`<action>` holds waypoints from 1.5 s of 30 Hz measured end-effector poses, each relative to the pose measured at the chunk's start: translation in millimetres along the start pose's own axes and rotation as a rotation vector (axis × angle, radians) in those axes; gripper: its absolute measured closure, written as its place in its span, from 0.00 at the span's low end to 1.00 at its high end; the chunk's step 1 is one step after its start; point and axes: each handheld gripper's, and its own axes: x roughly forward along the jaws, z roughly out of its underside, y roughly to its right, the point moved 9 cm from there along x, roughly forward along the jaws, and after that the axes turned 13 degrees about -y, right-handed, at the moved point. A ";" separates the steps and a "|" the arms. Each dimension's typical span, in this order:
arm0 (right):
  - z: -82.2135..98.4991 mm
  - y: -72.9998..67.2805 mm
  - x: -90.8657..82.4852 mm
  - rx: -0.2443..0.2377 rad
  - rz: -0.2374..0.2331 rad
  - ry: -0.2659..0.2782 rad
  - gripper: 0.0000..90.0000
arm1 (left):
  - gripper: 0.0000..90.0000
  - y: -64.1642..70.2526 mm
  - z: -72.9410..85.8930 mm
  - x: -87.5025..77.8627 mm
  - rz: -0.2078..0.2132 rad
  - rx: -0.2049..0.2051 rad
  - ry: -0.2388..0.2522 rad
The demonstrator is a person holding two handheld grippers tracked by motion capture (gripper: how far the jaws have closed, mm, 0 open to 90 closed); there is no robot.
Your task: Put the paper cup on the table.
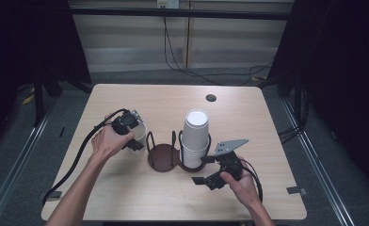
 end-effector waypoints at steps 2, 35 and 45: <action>0.2 0.4 -0.7 0.002 0.003 -0.001 0.16 | 0.06 -0.8 3.6 0.5 0.013 -0.010 0.011; 0.1 2.1 -1.6 0.014 0.003 0.009 0.16 | 0.20 15.0 58.0 -20.1 0.147 -0.108 0.208; 0.8 4.8 -6.7 0.022 0.013 0.023 0.16 | 0.20 33.3 61.8 -28.3 0.128 -0.130 0.307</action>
